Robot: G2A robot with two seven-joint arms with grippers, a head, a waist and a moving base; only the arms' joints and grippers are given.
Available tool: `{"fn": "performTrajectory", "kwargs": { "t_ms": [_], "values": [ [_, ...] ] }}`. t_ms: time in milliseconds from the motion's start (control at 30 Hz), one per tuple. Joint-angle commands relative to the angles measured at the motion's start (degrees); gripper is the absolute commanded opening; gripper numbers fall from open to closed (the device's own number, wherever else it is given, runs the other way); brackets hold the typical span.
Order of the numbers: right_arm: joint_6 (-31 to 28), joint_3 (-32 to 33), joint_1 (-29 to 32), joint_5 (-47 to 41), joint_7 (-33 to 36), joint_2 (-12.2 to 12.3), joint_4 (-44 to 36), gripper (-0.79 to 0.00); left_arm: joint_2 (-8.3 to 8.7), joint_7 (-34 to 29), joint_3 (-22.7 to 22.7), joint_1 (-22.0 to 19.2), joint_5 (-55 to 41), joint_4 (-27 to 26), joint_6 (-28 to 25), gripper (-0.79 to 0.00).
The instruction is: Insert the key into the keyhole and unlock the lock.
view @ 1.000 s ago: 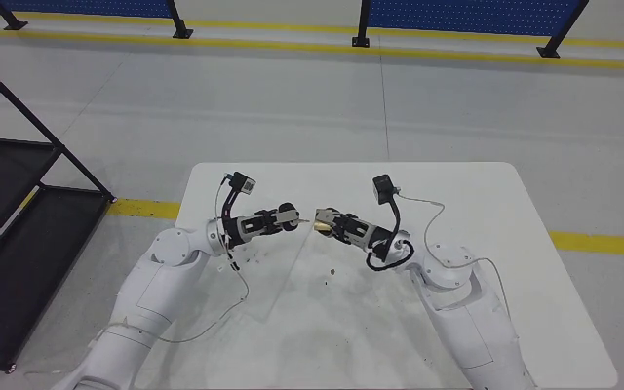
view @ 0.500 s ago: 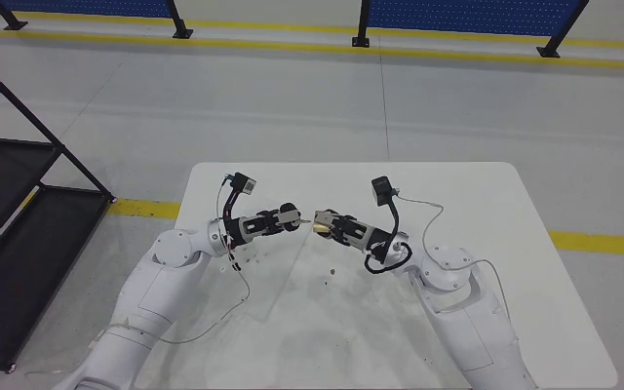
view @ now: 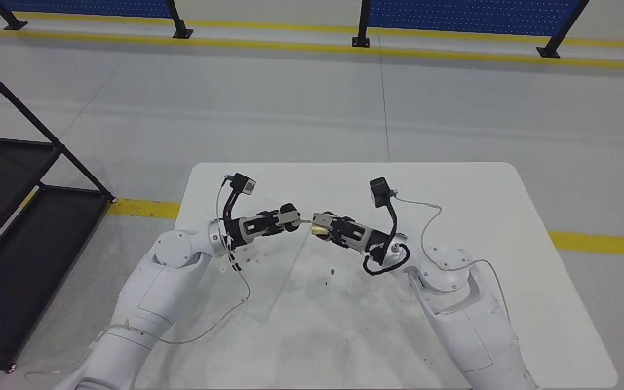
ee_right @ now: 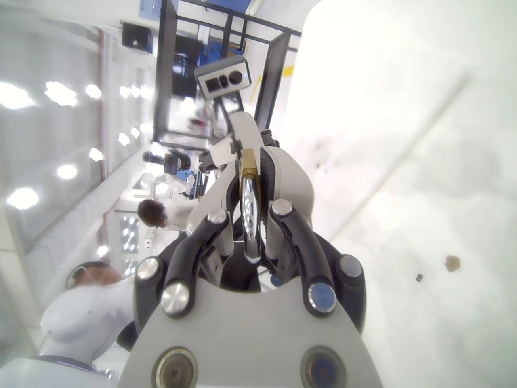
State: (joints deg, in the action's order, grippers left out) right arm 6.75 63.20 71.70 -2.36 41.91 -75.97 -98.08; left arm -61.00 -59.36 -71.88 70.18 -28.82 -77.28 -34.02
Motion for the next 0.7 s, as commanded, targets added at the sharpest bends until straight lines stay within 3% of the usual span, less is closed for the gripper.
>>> {"fn": "performTrajectory", "kwargs": {
  "t_ms": [0,667],
  "values": [
    [0.03,-0.12,-0.04,-0.08,-0.10,0.04,0.05,-0.785,0.00,-0.05,0.03,0.00,0.01,0.03,-0.01,-0.785],
    [0.45,-0.75,-0.57,-1.23,-0.26,0.34,0.45,-0.785,-0.13,-0.43,0.56,-0.42,-0.39,0.81,-0.06,-0.785]
  ]
}}
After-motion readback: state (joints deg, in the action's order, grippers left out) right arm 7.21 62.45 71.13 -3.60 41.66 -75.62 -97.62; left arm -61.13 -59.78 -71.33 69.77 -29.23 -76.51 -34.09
